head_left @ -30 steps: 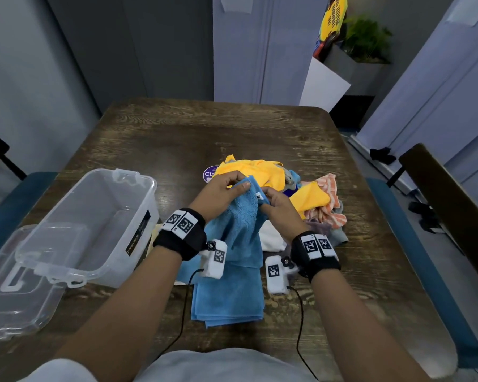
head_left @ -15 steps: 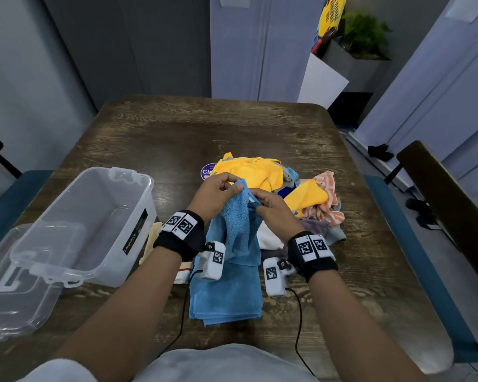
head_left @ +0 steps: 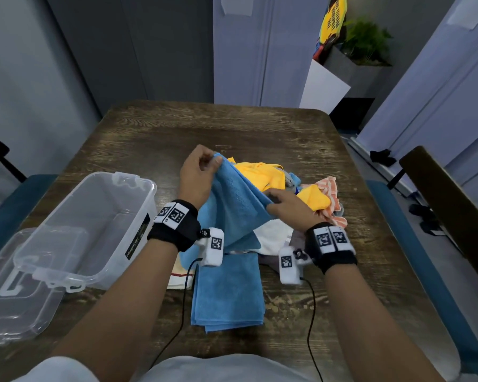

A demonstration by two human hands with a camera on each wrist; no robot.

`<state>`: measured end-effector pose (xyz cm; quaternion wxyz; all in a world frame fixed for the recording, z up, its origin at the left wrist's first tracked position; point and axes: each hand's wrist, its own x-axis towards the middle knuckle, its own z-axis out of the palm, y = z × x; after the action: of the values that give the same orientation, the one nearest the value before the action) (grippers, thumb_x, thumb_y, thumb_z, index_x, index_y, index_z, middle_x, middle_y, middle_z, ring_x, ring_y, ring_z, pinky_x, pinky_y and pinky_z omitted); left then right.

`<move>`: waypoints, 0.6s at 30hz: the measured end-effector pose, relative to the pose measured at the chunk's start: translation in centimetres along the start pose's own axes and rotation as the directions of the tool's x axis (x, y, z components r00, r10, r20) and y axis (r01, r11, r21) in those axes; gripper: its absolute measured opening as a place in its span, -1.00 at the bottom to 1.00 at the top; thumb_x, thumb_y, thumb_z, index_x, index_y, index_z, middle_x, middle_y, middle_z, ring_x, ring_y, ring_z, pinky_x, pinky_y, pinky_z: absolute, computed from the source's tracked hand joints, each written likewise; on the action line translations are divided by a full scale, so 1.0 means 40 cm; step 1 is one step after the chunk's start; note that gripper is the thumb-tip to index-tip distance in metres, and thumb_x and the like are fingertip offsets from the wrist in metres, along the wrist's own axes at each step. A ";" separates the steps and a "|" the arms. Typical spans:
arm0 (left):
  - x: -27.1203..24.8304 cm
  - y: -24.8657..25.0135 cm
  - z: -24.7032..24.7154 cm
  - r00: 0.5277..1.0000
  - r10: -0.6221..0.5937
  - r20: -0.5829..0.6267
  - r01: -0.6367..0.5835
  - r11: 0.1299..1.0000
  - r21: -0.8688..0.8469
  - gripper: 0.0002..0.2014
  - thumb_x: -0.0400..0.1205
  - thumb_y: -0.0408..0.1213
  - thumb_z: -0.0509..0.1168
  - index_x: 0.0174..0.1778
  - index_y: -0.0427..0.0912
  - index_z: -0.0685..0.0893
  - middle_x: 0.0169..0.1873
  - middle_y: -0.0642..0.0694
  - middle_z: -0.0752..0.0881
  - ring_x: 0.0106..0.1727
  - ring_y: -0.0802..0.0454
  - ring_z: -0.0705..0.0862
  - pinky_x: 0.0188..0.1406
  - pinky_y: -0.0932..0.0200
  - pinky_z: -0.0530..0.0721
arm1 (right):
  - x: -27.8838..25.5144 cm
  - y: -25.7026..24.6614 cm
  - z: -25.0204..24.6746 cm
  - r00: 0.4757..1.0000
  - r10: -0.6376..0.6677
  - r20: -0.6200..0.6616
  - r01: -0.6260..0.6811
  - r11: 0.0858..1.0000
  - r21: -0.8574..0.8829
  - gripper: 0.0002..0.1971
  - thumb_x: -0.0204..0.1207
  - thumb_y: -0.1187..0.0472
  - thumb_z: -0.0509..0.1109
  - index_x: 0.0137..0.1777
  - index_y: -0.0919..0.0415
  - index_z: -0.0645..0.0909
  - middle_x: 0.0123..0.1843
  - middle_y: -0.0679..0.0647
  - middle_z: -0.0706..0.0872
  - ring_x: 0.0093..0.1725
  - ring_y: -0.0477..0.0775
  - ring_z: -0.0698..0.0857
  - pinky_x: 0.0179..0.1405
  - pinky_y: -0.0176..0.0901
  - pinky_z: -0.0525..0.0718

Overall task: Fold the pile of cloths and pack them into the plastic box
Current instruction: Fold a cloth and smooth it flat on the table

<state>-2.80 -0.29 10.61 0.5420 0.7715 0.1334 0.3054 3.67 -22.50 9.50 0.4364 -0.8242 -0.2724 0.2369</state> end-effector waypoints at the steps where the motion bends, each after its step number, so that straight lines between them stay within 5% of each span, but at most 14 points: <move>1: 0.004 -0.002 -0.008 0.999 -0.016 -0.032 0.015 1.000 -0.020 -0.89 0.71 -0.27 0.36 -0.12 -0.09 0.58 -0.20 -0.05 0.64 -0.16 0.12 0.57 -0.08 0.20 0.53 | -0.009 -0.021 -0.011 1.000 -0.009 -0.010 0.011 0.991 0.132 -0.70 0.56 0.49 0.22 0.02 0.13 0.69 -0.08 -0.01 0.74 -0.11 -0.08 0.70 -0.12 -0.22 0.68; 5: 0.013 0.024 -0.027 0.997 -0.008 -0.071 0.001 0.996 -0.092 -0.87 0.76 -0.19 0.29 -0.04 -0.14 0.53 -0.23 -0.27 0.65 -0.21 0.07 0.56 -0.20 0.15 0.52 | -0.021 -0.065 -0.039 0.991 -0.067 -0.118 0.116 0.870 0.479 -0.64 0.61 0.50 0.07 0.13 0.29 0.68 -0.08 0.04 0.75 -0.22 -0.14 0.69 -0.26 -0.33 0.65; 8: 0.019 0.066 -0.029 0.992 0.015 -0.128 -0.032 0.991 -0.131 -0.87 0.78 -0.21 0.27 0.01 -0.19 0.51 -0.20 -0.12 0.67 -0.21 0.15 0.58 -0.24 0.28 0.52 | -0.013 -0.065 -0.025 0.981 -0.116 -0.154 0.189 0.738 0.648 -0.66 0.76 0.18 0.19 0.39 0.35 0.58 0.15 0.11 0.78 0.00 -0.02 0.75 -0.12 -0.23 0.71; 11: 0.035 0.088 -0.031 0.985 0.035 -0.167 -0.062 0.985 -0.159 -0.87 0.77 -0.19 0.28 0.03 -0.17 0.52 -0.15 -0.02 0.66 -0.19 0.22 0.60 -0.17 0.30 0.57 | -0.006 -0.044 0.030 0.969 -0.187 -0.159 0.243 0.830 0.502 -0.65 0.70 0.17 0.39 0.43 0.24 0.58 0.33 0.09 0.75 0.30 0.03 0.73 0.25 0.00 0.70; 14: 0.043 0.086 -0.044 0.978 0.050 -0.201 -0.082 0.985 -0.153 -0.90 0.77 -0.23 0.27 0.00 -0.15 0.50 -0.20 -0.02 0.61 -0.22 0.18 0.54 -0.21 0.33 0.52 | -0.002 -0.037 0.063 0.939 -0.175 -0.297 0.294 0.856 0.425 -0.81 0.75 0.23 0.31 0.26 0.13 0.70 0.14 0.02 0.80 0.13 -0.05 0.75 0.21 0.17 0.70; 18: 0.035 0.052 -0.067 0.969 0.041 -0.244 -0.070 0.991 -0.110 -0.90 0.77 -0.25 0.25 0.00 -0.15 0.46 -0.25 0.07 0.55 -0.28 0.32 0.48 -0.21 0.36 0.46 | -0.007 -0.078 0.029 0.936 -0.133 -0.325 0.302 0.777 0.552 -0.76 0.81 0.23 0.18 0.26 0.19 0.67 0.03 -0.02 0.83 -0.01 -0.08 0.76 -0.05 -0.19 0.72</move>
<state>-3.61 1.69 13.59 0.5574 0.6987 0.1585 0.4195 1.97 -20.54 11.62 0.7291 -0.6329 -0.2171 0.1441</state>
